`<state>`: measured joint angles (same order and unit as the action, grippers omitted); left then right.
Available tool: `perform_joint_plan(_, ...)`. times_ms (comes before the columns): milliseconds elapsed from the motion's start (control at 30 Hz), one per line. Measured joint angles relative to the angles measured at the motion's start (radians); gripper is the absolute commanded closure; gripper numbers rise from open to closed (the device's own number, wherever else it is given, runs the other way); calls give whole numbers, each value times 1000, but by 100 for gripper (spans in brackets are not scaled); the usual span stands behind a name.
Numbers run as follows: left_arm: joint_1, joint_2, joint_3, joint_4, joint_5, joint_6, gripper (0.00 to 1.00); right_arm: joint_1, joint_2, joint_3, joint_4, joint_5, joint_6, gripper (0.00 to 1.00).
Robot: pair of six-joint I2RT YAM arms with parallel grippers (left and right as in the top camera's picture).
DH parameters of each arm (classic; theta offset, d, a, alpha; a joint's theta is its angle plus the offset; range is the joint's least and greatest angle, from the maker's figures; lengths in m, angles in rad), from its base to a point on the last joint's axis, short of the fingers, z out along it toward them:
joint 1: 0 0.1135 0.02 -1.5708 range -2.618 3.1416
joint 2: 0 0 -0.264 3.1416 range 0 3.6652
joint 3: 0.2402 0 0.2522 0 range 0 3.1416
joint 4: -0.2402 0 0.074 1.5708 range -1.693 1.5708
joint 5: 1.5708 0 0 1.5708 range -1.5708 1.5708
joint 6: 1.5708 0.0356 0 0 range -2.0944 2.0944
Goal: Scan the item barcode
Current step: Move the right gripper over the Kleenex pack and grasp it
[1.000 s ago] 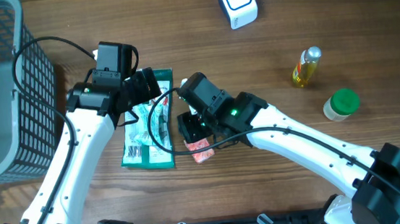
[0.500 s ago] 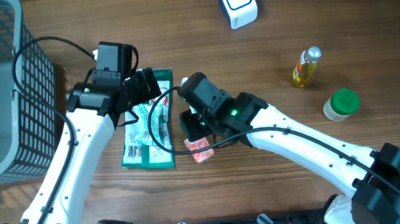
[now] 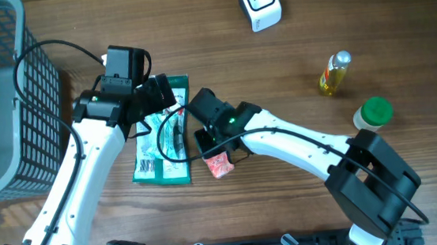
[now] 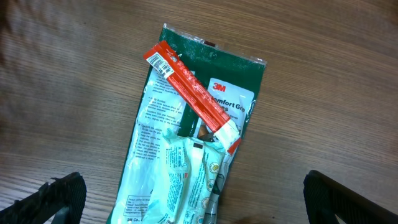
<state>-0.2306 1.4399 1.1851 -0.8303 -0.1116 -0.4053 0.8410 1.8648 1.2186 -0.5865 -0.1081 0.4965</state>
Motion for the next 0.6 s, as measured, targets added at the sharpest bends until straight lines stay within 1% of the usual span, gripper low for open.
perform_joint_plan(33, 0, 0, 0, 0, 0, 0, 0, 0, 5, 0, -4, 0, 0, 68)
perform_joint_plan(100, 0, 0, 0, 0, 0, 0, 0, 0, 13, 0, -8, 0, 1, 80)
perform_joint_plan(167, 0, 0, 0, 0, 0, 0, 0, -2, 15, 0, -13, 0, -15, 80)
perform_joint_plan(233, 0, 0, 0, 0, 0, 0, 0, -13, 14, 3, -52, -3, -31, 78)
perform_joint_plan(300, 0, 0, 0, 0, 0, 0, 0, -37, 0, 5, -125, -3, -37, 56)
perform_joint_plan(333, 0, 0, 0, 0, 0, 0, 0, -51, -18, 6, -159, -3, -40, 51)
perform_joint_plan(367, 0, 0, 0, 0, 0, 0, 0, -61, -37, 10, -205, -2, -41, 51)
perform_joint_plan(433, 0, 0, 0, 0, 0, 0, 0, -61, -51, 10, -229, -6, -46, 51)
perform_joint_plan(500, 0, 0, 0, 0, 0, 0, 0, -57, -51, -5, -198, -39, -45, 54)
perform_joint_plan(600, 0, 0, 0, 0, 0, 0, 0, -48, -51, -56, -177, -80, -3, 57)
